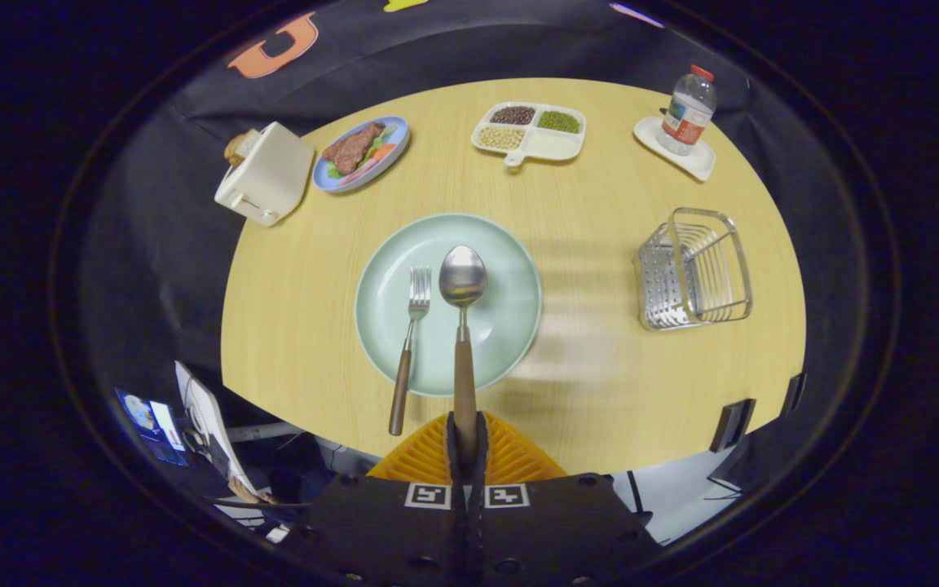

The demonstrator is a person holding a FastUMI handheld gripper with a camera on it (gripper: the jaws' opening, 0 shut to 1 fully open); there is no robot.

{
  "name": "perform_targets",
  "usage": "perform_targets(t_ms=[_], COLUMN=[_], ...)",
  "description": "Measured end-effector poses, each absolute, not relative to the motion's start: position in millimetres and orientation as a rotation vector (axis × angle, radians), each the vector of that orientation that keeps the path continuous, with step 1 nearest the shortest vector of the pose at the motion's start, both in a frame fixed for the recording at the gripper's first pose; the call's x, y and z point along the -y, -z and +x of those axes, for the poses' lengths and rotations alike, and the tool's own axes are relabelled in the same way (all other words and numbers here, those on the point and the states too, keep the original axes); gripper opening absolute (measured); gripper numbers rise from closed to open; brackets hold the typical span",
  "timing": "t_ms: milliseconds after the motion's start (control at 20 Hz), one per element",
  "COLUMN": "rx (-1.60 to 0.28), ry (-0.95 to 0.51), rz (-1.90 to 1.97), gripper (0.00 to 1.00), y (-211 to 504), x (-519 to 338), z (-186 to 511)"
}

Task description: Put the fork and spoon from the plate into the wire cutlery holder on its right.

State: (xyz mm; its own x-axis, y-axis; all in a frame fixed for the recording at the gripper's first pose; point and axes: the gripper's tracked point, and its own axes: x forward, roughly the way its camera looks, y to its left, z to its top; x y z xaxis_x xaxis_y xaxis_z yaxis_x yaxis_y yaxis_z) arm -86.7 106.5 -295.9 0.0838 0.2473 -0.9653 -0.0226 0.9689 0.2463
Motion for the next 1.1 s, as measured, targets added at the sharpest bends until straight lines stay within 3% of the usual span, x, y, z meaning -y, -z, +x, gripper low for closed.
perform_targets(t_ms=[450, 1100], rx=[-1.473, -1.683], ry=[-0.084, 0.041], rz=[0.209, 0.296], gripper=[0.0, 0.0], y=[225, 262], x=[12, 70], z=[-64, -78])
